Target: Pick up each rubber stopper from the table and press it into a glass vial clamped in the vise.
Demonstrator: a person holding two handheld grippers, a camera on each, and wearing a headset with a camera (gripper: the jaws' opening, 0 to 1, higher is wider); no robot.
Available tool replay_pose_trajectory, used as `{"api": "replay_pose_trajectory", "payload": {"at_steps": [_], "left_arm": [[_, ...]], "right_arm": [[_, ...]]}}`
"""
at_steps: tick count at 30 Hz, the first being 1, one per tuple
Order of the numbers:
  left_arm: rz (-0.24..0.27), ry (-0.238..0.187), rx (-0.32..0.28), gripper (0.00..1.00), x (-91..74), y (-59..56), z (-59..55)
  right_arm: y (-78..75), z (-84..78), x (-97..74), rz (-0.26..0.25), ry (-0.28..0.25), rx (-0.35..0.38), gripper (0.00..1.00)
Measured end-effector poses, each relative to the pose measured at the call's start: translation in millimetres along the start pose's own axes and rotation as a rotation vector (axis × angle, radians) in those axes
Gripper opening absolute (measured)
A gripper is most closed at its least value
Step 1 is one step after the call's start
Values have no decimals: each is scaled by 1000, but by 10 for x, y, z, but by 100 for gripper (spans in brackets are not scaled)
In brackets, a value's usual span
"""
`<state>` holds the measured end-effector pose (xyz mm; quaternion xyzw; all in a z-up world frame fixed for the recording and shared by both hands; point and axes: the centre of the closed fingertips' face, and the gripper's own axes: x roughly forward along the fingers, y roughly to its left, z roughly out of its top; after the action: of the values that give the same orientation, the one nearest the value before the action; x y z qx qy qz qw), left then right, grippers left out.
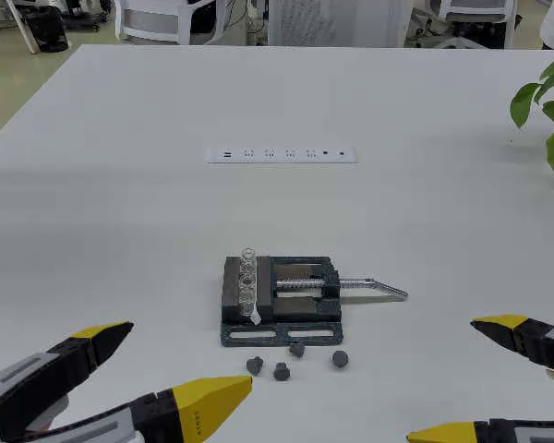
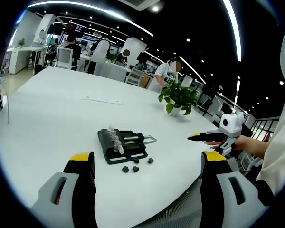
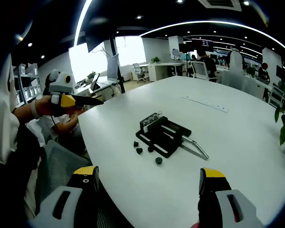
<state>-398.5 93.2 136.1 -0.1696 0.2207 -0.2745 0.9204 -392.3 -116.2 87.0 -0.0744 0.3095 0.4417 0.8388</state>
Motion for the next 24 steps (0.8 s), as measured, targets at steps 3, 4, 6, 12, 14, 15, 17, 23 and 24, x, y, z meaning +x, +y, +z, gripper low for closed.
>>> {"api": "replay_pose_trajectory", "payload": {"at_steps": [3,4,6,12,14,15,17,23,24], "left_arm": [[0,-16,-20,89,-27,16,3],[-12,-20,-24,87,-34,3,5],[-11,-28,-27,83,-48,5,8],[2,-19,-11,89,-66,24,-34],[7,-23,-15,93,-60,26,-40],[7,-16,-8,94,-55,24,-57],[-1,-8,1,95,-38,-4,-72],[-15,35,41,99,14,-32,-135],[-16,40,47,99,17,-26,-143]], "right_arm": [[17,9,-2,1,-4,7,81],[19,8,1,1,-2,7,81],[25,12,10,2,-2,3,79],[57,69,71,13,-12,-13,79],[58,75,89,14,-10,-26,80],[59,77,100,14,-6,-34,82],[60,77,108,17,0,-44,83],[36,75,120,24,13,-66,85],[29,71,121,23,16,-70,84]]}}
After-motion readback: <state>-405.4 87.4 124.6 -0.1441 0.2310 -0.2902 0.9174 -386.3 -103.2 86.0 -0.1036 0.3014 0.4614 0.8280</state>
